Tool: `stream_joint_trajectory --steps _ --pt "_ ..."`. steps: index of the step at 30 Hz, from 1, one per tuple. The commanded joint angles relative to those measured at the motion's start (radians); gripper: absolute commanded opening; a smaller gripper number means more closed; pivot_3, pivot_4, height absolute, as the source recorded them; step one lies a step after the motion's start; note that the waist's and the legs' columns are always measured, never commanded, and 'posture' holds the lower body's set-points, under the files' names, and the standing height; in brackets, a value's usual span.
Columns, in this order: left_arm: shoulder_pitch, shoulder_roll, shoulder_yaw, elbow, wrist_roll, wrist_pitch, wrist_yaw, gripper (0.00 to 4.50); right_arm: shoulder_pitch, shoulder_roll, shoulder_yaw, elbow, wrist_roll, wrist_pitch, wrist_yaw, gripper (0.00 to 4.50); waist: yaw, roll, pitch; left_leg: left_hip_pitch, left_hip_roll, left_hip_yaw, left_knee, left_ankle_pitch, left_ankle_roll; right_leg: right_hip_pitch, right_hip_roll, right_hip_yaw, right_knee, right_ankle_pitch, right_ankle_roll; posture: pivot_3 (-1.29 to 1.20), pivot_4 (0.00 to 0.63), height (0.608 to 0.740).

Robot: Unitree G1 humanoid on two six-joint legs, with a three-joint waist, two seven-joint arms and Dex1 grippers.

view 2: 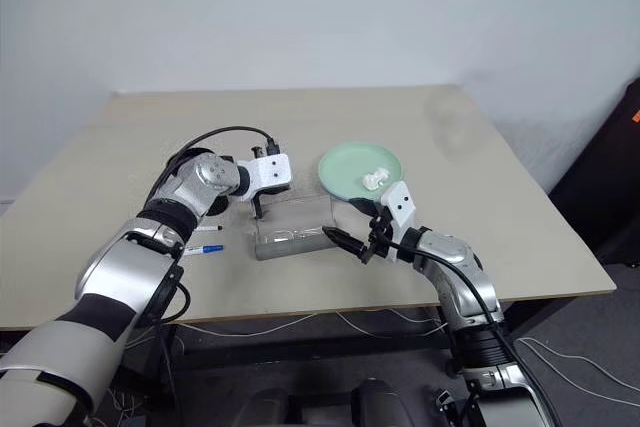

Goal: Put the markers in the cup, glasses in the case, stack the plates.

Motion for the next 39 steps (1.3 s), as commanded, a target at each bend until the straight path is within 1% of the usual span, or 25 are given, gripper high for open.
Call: stream_joint_trajectory --steps 1,2,4,8,12,17,20,23,26,28,33,34,35,36,39 --pt "0.005 0.007 0.032 -0.017 -0.040 -0.002 -0.103 0.02 -0.013 -0.009 -0.022 -0.041 0.018 -0.006 -0.004 4.50 0.000 0.000 0.000 0.000 0.000 0.000 0.000 0.000 0.000 0.000 0.000 0.000 0.000 0.000 0.000 0.00 0.000 0.740" --pt "0.007 0.006 0.043 -0.020 -0.053 0.005 -0.127 0.02 -0.013 -0.010 -0.023 -0.041 0.018 -0.006 -0.004 4.50 0.000 0.000 0.000 0.000 0.000 0.000 0.000 0.000 0.000 0.000 0.000 0.000 0.000 0.000 0.000 0.00 0.000 0.740" --pt "0.018 0.010 0.079 -0.051 -0.108 0.026 -0.241 0.02 -0.009 -0.011 -0.023 -0.041 0.018 -0.007 -0.006 4.50 0.000 0.000 0.000 -0.001 0.000 0.000 0.000 0.000 0.000 0.000 0.000 0.000 0.000 0.000 0.000 0.00 0.000 0.740" --pt "0.053 0.025 0.126 -0.137 -0.186 0.069 -0.401 0.02 -0.008 -0.009 -0.021 -0.036 0.015 -0.011 -0.011 4.50 0.000 0.000 0.000 0.000 0.000 0.000 0.000 0.000 0.000 0.000 0.000 0.000 0.000 0.000 0.000 0.00 0.000 0.740" --pt "0.127 0.041 0.148 -0.300 -0.255 0.137 -0.511 0.02 -0.009 -0.004 -0.015 -0.026 0.012 -0.014 -0.014 4.50 0.000 0.000 0.000 0.000 0.000 0.000 0.000 0.000 0.000 0.000 0.000 0.000 0.000 0.000 0.000 0.00 0.000 0.740" --pt "0.237 0.076 0.116 -0.509 -0.268 0.223 -0.568 0.02 -0.013 -0.002 -0.010 -0.021 0.011 -0.012 -0.013 4.50 -0.002 0.000 0.000 0.000 0.001 0.000 0.000 0.000 0.000 0.000 0.000 0.000 0.000 0.000 0.000 0.00 0.000 0.740" --pt "0.282 0.098 0.113 -0.603 -0.254 0.235 -0.527 0.02 -0.014 0.001 -0.001 -0.025 0.010 -0.008 -0.012 4.50 -0.001 0.000 0.000 0.001 0.001 0.000 0.000 0.000 0.000 0.000 0.000 0.000 0.001 0.000 0.000 0.00 0.000 0.740" --pt "0.295 0.116 0.149 -0.710 -0.299 0.302 -0.523 0.02 -0.013 0.005 0.008 -0.035 0.013 -0.002 -0.009 4.50 -0.001 0.000 0.000 0.000 0.001 0.000 0.000 0.000 0.000 0.000 0.000 0.000 0.001 0.000 0.000 0.00 0.000 0.740" --pt "0.313 0.174 0.167 -0.804 -0.329 0.338 -0.549 0.02 -0.012 0.008 0.015 -0.039 0.013 0.001 -0.011 4.50 0.000 0.000 0.000 0.000 0.001 0.000 0.000 0.000 0.000 0.000 0.000 0.000 0.001 0.000 0.000 0.00 0.000 0.740" --pt "0.331 0.237 0.168 -0.849 -0.348 0.356 -0.595 0.02 -0.014 0.008 0.019 -0.034 0.011 0.000 -0.010 4.50 -0.003 0.000 0.000 0.000 0.001 0.000 0.000 0.000 0.000 0.000 0.000 0.000 0.000 0.000 0.000 0.00 0.000 0.740" --pt "0.380 0.388 0.144 -0.882 -0.353 0.353 -0.697 0.02 -0.018 0.009 0.028 -0.021 0.007 -0.003 -0.008 4.50 -0.002 0.000 0.000 0.001 0.002 0.000 0.000 0.000 0.000 0.000 0.001 0.000 0.001 0.000 -0.001 0.00 0.000 0.740" --pt "0.387 0.416 0.139 -0.874 -0.346 0.350 -0.712 0.38 -0.019 0.010 0.030 -0.017 0.005 -0.004 -0.008 4.50 -0.002 0.000 0.000 0.001 0.002 0.000 0.000 0.000 0.000 0.000 0.001 0.000 0.001 0.000 -0.001 0.00 0.000 0.740" --pt "0.392 0.442 0.136 -0.860 -0.341 0.343 -0.727 0.55 -0.020 0.012 0.031 -0.014 0.004 -0.004 -0.008 4.50 0.000 0.000 0.000 0.001 0.002 0.000 0.000 0.000 0.000 0.000 0.000 0.000 0.001 0.000 -0.001 0.00 0.000 0.740" --pt "0.396 0.459 0.134 -0.851 -0.340 0.338 -0.736 0.86 -0.021 0.012 0.032 -0.012 0.004 -0.004 -0.008 4.50 0.000 0.000 0.000 0.001 0.002 0.000 0.000 0.000 0.000 0.000 0.000 -0.001 0.001 0.000 -0.001 0.00 0.000 0.740" --pt "0.394 0.503 0.127 -0.804 -0.340 0.327 -0.771 1.92 -0.023 0.015 0.040 -0.003 0.001 -0.005 -0.005 4.50 0.001 -0.001 0.000 0.000 0.001 0.000 0.001 0.000 0.000 0.001 -0.002 -0.001 0.000 -0.001 -0.001 0.00 0.000 0.740"
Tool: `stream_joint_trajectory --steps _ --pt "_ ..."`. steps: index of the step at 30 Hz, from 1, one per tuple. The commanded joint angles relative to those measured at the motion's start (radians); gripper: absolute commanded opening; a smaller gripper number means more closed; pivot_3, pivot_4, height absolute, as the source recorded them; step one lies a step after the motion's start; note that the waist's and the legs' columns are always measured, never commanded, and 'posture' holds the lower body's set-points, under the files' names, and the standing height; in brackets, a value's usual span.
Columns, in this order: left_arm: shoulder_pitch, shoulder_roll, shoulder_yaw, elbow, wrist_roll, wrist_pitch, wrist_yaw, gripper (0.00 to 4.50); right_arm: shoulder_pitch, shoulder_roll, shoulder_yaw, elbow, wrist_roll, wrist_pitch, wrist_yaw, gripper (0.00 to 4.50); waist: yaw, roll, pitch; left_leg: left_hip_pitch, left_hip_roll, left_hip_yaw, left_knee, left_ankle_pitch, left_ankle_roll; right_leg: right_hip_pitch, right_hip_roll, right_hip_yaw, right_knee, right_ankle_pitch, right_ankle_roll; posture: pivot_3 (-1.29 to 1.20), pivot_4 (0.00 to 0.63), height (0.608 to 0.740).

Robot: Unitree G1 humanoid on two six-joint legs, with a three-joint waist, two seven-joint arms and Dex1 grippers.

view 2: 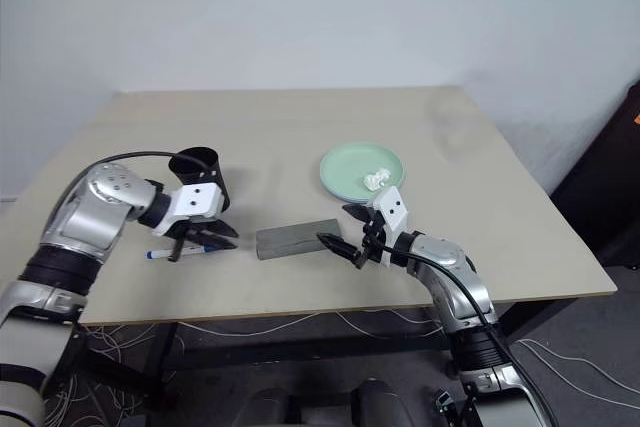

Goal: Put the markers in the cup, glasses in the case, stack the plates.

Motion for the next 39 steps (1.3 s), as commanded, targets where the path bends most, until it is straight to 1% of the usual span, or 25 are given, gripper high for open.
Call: stream_joint_trajectory --steps 1,6,12,18,21,27,31,34,39 --pt "-0.021 0.045 0.000 0.049 0.001 -0.027 -0.052 2.25 -0.029 0.004 0.000 -0.005 -0.001 -0.012 0.005 4.50 -0.001 0.000 0.000 0.000 0.000 0.000 0.000 0.000 0.000 0.000 0.000 0.000 0.000 0.000 0.000 0.00 0.000 0.740" --pt "-0.069 0.067 -0.028 0.182 0.040 -0.066 -0.075 3.83 -0.042 0.008 0.008 0.007 -0.002 -0.010 0.006 4.50 -0.002 0.000 0.000 0.000 0.001 0.000 0.000 0.000 0.000 -0.001 0.001 0.000 0.000 0.000 0.000 0.00 0.000 0.740" --pt "-0.147 0.066 -0.084 0.379 0.134 -0.165 -0.071 3.83 -0.052 0.008 0.012 0.023 -0.005 -0.013 0.004 4.50 -0.001 -0.001 0.000 0.000 0.001 0.000 0.000 0.000 0.000 -0.001 0.001 0.000 0.000 0.000 0.000 0.00 0.000 0.740" --pt "-0.203 0.037 -0.123 0.532 0.210 -0.238 -0.039 3.83 -0.041 0.010 0.017 0.016 -0.004 -0.007 -0.002 4.50 -0.001 -0.002 0.000 -0.001 0.001 0.000 0.000 0.000 0.000 -0.001 0.001 0.000 0.000 0.000 0.000 0.00 0.000 0.740" --pt "-0.213 0.015 -0.135 0.583 0.231 -0.260 -0.032 3.83 -0.044 0.011 0.019 0.016 -0.004 -0.004 -0.005 4.50 -0.001 -0.002 0.000 -0.001 0.001 0.001 0.000 0.000 0.000 -0.001 0.000 0.000 0.000 0.000 0.000 0.00 0.000 0.740" --pt "-0.232 -0.030 -0.155 0.663 0.285 -0.295 0.037 3.83 -0.057 0.010 0.014 0.021 0.000 -0.001 -0.007 4.50 0.001 -0.003 0.000 -0.001 0.001 0.000 0.000 0.000 0.000 0.000 0.000 0.000 0.001 0.000 0.000 0.00 0.000 0.740" --pt "-0.240 -0.038 -0.151 0.686 0.298 -0.308 0.044 3.83 -0.057 0.009 0.014 0.022 0.000 -0.001 -0.007 4.50 0.005 -0.002 0.000 0.000 0.001 0.000 0.001 0.000 0.000 0.000 0.000 -0.001 0.002 0.000 0.000 0.00 0.000 0.740" --pt "-0.242 -0.050 -0.164 0.710 0.326 -0.327 0.081 3.28 -0.052 0.009 0.013 0.014 -0.001 0.000 -0.014 4.50 0.005 -0.002 -0.001 0.001 0.001 0.000 0.003 0.000 0.000 0.001 0.000 -0.001 0.002 0.000 0.000 0.00 0.000 0.740" --pt "-0.253 -0.061 -0.157 0.731 0.332 -0.337 0.086 1.64 -0.052 0.009 0.012 0.017 -0.001 -0.002 -0.018 4.50 0.005 0.000 -0.001 0.001 0.001 0.000 0.003 0.000 0.000 0.001 0.001 -0.001 0.003 0.000 0.000 0.00 0.000 0.740"
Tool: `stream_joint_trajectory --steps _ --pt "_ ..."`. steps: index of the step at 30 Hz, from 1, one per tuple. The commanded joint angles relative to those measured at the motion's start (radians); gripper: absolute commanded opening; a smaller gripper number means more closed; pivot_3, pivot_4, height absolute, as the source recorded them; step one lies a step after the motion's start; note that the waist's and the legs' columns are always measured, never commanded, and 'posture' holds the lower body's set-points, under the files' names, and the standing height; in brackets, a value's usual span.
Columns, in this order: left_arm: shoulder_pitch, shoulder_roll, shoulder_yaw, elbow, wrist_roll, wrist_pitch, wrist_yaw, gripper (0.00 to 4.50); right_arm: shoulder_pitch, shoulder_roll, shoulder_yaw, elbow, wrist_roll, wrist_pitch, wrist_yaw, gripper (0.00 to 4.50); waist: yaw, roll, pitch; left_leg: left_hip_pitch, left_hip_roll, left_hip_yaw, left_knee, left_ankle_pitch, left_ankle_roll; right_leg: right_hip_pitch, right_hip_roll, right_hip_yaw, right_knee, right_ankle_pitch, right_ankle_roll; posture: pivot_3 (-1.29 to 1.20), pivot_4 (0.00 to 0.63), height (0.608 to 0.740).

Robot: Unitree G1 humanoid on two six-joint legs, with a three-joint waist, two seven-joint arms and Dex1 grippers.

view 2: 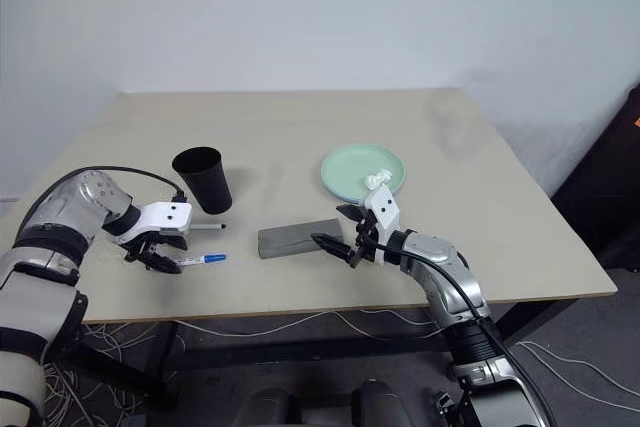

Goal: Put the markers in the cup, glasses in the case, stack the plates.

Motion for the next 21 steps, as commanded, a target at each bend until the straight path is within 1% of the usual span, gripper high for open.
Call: stream_joint_trajectory --steps 1,4,5,7,10,12,16,19,21 --pt "-0.011 -0.015 -0.008 0.019 0.024 -0.008 0.032 1.31 -0.017 0.000 -0.018 -0.023 0.001 -0.008 -0.005 4.50 0.000 0.000 0.000 0.000 0.000 0.000 0.000 0.000 0.000 0.000 0.000 0.000 0.000 0.000 0.000 0.00 0.000 0.740" --pt "-0.002 -0.018 0.016 0.001 -0.007 -0.019 0.013 0.28 -0.024 0.006 -0.018 -0.016 0.001 -0.010 -0.009 4.50 0.000 0.000 0.000 0.000 0.000 0.000 0.000 0.000 0.000 0.000 0.000 0.000 0.000 0.000 0.000 0.00 0.000 0.740" --pt "-0.001 -0.018 0.019 -0.001 -0.009 -0.020 0.010 0.07 -0.025 0.006 -0.018 -0.015 0.001 -0.010 -0.010 4.50 0.000 0.000 0.000 0.000 0.000 0.000 0.000 0.000 0.000 0.000 0.000 0.000 0.000 0.000 0.000 0.00 0.000 0.740" --pt "-0.001 -0.018 0.021 0.000 -0.009 -0.021 0.010 0.07 -0.025 0.006 -0.018 -0.015 0.001 -0.010 -0.010 4.50 0.000 0.000 0.000 -0.001 0.000 0.000 0.000 0.000 0.000 0.000 0.000 0.000 0.000 0.000 0.000 0.00 0.000 0.740" --pt "0.009 -0.029 0.113 -0.087 -0.145 0.014 -0.096 0.07 -0.029 0.000 -0.020 -0.016 0.006 -0.009 -0.001 4.50 0.000 0.000 0.000 -0.001 0.000 0.000 0.000 0.000 0.000 0.000 0.000 0.000 0.000 0.000 0.000 0.00 0.000 0.740" --pt "0.013 -0.041 0.168 -0.141 -0.218 0.061 -0.124 0.07 -0.032 -0.006 -0.021 -0.018 0.010 -0.007 0.010 4.50 0.000 -0.001 0.001 -0.003 0.000 0.000 0.000 0.000 0.000 -0.001 0.000 0.000 -0.001 0.000 0.000 0.00 0.000 0.740" --pt "0.030 -0.062 0.242 -0.302 -0.380 0.233 -0.131 0.07 -0.040 -0.021 -0.030 -0.027 0.031 0.005 0.046 4.50 -0.002 -0.003 0.001 -0.005 0.000 -0.001 0.002 0.000 0.000 -0.002 0.000 -0.001 -0.001 0.000 0.001 0.00 0.000 0.740" --pt "0.050 -0.068 0.292 -0.474 -0.526 0.399 -0.131 0.07 -0.045 -0.029 -0.036 -0.033 0.042 0.013 0.069 4.50 -0.007 -0.003 0.001 -0.004 0.000 -0.001 0.002 -0.001 0.001 -0.002 0.000 0.000 -0.001 0.000 0.001 0.00 0.000 0.740" --pt "0.048 -0.089 0.345 -0.545 -0.582 0.471 -0.105 0.07 -0.050 -0.034 -0.038 -0.027 0.037 0.013 0.073 4.50 -0.008 -0.003 0.001 -0.004 0.000 -0.001 0.001 -0.001 0.001 -0.002 0.000 0.000 -0.001 0.001 0.001 0.00 0.000 0.740"
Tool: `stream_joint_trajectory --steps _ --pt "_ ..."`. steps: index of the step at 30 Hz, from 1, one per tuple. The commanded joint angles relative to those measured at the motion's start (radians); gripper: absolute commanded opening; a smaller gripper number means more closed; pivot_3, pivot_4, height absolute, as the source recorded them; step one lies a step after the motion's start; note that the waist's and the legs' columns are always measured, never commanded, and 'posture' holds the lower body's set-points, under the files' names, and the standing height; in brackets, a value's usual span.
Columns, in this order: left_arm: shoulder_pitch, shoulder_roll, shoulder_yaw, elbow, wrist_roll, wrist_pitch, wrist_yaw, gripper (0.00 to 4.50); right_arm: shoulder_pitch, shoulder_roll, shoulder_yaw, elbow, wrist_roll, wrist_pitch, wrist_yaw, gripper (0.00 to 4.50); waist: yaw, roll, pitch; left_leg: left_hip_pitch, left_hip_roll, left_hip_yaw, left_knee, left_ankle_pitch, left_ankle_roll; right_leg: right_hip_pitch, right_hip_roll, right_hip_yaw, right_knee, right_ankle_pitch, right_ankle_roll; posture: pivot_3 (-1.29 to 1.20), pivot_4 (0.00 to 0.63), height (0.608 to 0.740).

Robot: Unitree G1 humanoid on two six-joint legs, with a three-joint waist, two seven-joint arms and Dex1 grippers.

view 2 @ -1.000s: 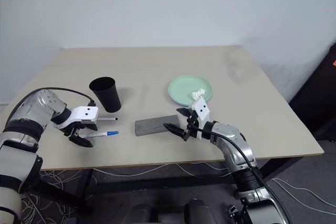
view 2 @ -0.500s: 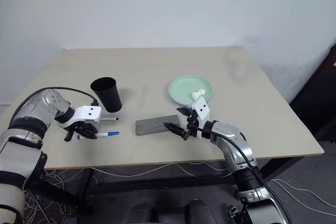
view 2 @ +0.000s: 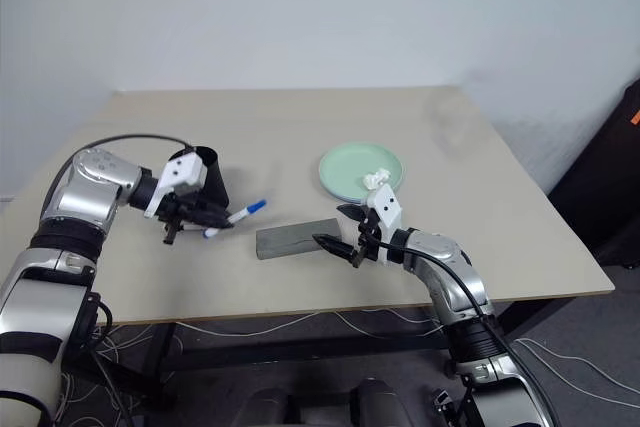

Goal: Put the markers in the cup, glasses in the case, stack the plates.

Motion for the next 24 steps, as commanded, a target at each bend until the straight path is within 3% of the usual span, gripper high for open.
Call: stream_joint_trajectory --steps 1,3,5,9,16,24 --pt "-0.012 -0.023 0.102 -0.140 -0.123 0.131 0.049 0.07 -0.040 -0.009 -0.025 -0.024 0.019 -0.004 0.017 4.50 0.000 0.000 0.000 0.000 0.000 0.000 0.000 0.000 0.000 0.000 0.000 0.000 0.000 0.000 0.000 0.00 0.000 0.740" --pt "-0.045 -0.066 0.177 -0.153 -0.165 0.156 0.178 0.07 -0.041 -0.010 -0.026 -0.022 0.017 -0.005 0.019 4.50 0.001 0.000 0.000 0.001 0.000 0.000 0.000 0.000 0.000 0.001 0.000 0.000 0.000 0.000 0.000 0.00 0.000 0.740" --pt "-0.083 -0.118 0.260 -0.108 -0.158 0.074 0.398 0.07 -0.043 -0.009 -0.027 -0.020 0.014 -0.006 0.018 4.50 0.003 0.000 0.000 0.001 0.000 -0.001 0.001 0.000 0.000 0.001 0.000 -0.001 0.001 0.000 0.000 0.00 0.000 0.740" --pt "-0.075 -0.144 0.304 -0.037 -0.070 -0.104 0.681 0.07 -0.040 -0.007 -0.025 -0.026 0.013 -0.004 0.013 4.50 0.001 0.000 0.000 0.003 0.000 0.000 0.001 0.000 0.000 0.003 0.000 0.001 0.000 0.001 0.002 0.00 0.000 0.740" --pt "0.007 -0.175 0.328 0.035 -0.001 -0.286 0.990 0.07 -0.038 -0.010 -0.025 -0.030 0.011 0.001 0.012 4.50 0.007 0.000 0.000 0.002 0.000 0.001 0.000 0.000 0.000 0.002 0.000 0.001 0.000 0.002 0.002 0.00 0.000 0.740" --pt "0.102 -0.227 0.339 0.013 0.007 -0.313 1.172 0.07 -0.043 -0.014 -0.023 -0.029 0.009 0.006 0.015 4.50 0.008 -0.001 0.000 0.001 -0.001 0.001 0.000 0.000 0.000 0.002 -0.001 0.000 -0.001 0.002 0.003 0.00 0.000 0.740"
